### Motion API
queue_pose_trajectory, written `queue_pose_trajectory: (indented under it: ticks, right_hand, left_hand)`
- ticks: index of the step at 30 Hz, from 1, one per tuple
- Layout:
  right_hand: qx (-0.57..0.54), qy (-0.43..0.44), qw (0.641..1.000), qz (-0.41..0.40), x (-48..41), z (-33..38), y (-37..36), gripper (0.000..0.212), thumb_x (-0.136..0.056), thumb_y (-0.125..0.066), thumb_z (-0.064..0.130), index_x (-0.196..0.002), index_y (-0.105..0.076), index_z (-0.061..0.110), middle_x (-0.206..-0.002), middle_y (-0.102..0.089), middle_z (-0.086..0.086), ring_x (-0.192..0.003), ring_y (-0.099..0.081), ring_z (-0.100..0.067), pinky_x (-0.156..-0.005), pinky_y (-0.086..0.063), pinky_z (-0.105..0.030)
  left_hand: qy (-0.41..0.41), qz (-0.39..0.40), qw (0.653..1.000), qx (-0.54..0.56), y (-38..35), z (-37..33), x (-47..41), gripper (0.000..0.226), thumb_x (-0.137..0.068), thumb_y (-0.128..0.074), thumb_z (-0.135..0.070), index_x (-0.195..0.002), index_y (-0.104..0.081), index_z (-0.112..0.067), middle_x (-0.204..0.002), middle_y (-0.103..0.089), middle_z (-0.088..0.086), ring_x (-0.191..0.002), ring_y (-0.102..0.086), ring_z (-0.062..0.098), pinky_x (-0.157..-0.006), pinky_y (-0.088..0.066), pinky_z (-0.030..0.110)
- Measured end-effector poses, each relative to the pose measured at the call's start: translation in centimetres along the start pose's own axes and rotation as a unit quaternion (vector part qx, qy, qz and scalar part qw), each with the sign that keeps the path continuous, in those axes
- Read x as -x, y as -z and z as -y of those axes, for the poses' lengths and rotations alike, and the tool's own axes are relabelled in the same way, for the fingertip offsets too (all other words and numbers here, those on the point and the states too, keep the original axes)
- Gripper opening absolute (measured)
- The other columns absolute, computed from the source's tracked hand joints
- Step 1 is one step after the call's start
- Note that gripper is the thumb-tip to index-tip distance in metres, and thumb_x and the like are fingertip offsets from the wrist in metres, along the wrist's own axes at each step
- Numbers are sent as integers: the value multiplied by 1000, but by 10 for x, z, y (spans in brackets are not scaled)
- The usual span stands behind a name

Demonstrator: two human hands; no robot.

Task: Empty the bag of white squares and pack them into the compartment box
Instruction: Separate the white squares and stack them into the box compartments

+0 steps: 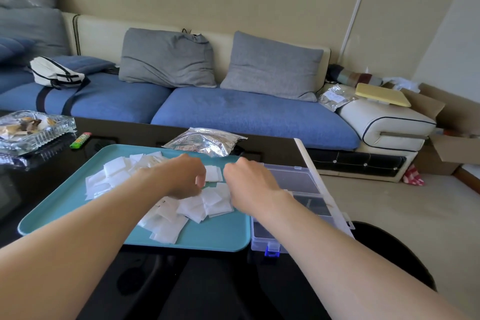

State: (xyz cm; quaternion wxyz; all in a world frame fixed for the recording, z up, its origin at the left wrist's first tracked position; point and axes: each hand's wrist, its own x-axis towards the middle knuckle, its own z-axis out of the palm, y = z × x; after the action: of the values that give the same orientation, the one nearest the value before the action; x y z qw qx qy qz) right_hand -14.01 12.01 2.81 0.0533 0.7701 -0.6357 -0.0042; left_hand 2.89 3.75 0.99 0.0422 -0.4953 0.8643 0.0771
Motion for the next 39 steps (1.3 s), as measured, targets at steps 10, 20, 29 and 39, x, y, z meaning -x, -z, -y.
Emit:
queue_pose_trajectory:
  ticks: [10,20,29,39]
  right_hand:
    - [-74,61,994,52,-20,22,-32,13,-100,-63,22,-99,-57,11,-82,-41,-3,-81,-50,-34,-68,-35,-36]
    - [-132,13,990,-46,-37,11,-34,23,-92,-57,4,-106,-71,15,-91,-60,-9,-97,-61,-37,-69,-47,-40]
    - [-313,-114,943,-20,-39,-18,-33,28,-89,-52,13,-91,-78,4,-89,-75,-15,-90,-69,-31,-76,-61,-43]
    - [-310,-111,938,109,-34,-20,-39,20,-87,-60,26,-77,-77,21,-83,-74,7,-90,-67,-24,-84,-51,-36]
  left_hand:
    - [19,56,998,11,-9,8,-3,49,-65,-89,-57,-101,-70,-30,-99,-58,-11,-87,-53,4,-93,-56,43]
    - [15,39,999,12,-14,11,-10,29,-74,-87,-35,-82,-59,-37,-95,-57,-10,-104,-62,22,-88,-58,44]
    - [34,46,998,31,-19,12,-16,57,-62,-88,-61,-91,-61,-20,-94,-64,0,-86,-57,26,-76,-50,38]
    - [-5,30,998,60,-8,4,-7,21,-92,-75,-39,-108,-67,-28,-97,-54,-12,-89,-53,14,-83,-46,31]
